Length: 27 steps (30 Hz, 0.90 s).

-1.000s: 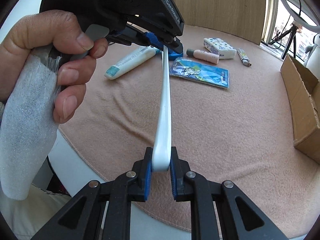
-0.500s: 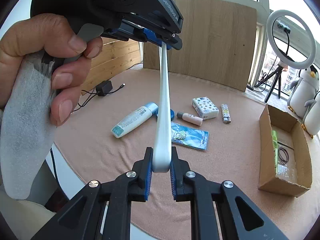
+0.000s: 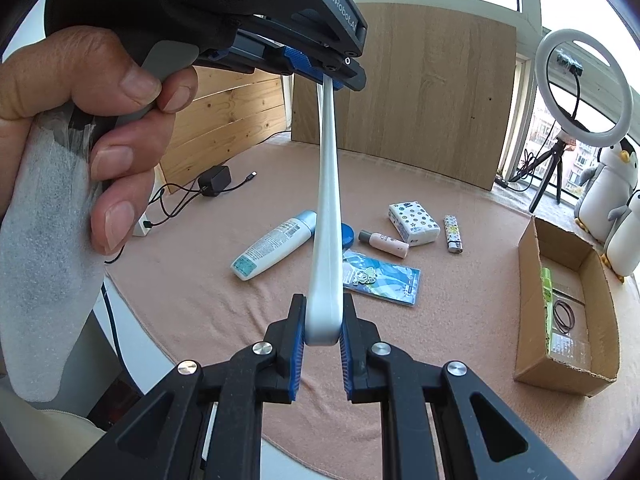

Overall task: Organize objects
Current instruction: 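Lift the massager with right gripper while left gripper grips its grey-ball end, then carry the massager with both grippers into the cardboard box and release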

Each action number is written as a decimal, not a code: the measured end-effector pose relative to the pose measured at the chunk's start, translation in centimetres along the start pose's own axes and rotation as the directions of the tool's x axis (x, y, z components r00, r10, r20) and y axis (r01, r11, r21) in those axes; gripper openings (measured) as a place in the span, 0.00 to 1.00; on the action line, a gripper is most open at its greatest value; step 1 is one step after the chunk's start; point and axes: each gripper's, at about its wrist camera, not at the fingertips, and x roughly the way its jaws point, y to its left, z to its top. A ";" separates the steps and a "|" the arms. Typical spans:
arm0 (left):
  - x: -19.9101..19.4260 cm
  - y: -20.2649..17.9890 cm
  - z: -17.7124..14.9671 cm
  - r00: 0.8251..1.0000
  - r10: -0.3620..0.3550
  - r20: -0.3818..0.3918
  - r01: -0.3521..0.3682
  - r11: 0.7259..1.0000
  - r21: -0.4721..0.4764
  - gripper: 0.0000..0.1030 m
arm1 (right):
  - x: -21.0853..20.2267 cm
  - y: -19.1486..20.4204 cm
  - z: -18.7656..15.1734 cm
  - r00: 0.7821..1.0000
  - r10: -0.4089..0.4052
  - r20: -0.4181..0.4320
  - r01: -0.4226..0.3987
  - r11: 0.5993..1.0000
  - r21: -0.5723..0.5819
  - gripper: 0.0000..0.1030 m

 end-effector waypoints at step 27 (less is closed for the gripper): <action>6.4 -11.9 2.5 0.989 -0.137 -0.054 0.144 0.971 0.192 0.12 | -1.4 -6.9 -1.8 0.992 -0.122 0.017 0.116 0.976 0.184 0.13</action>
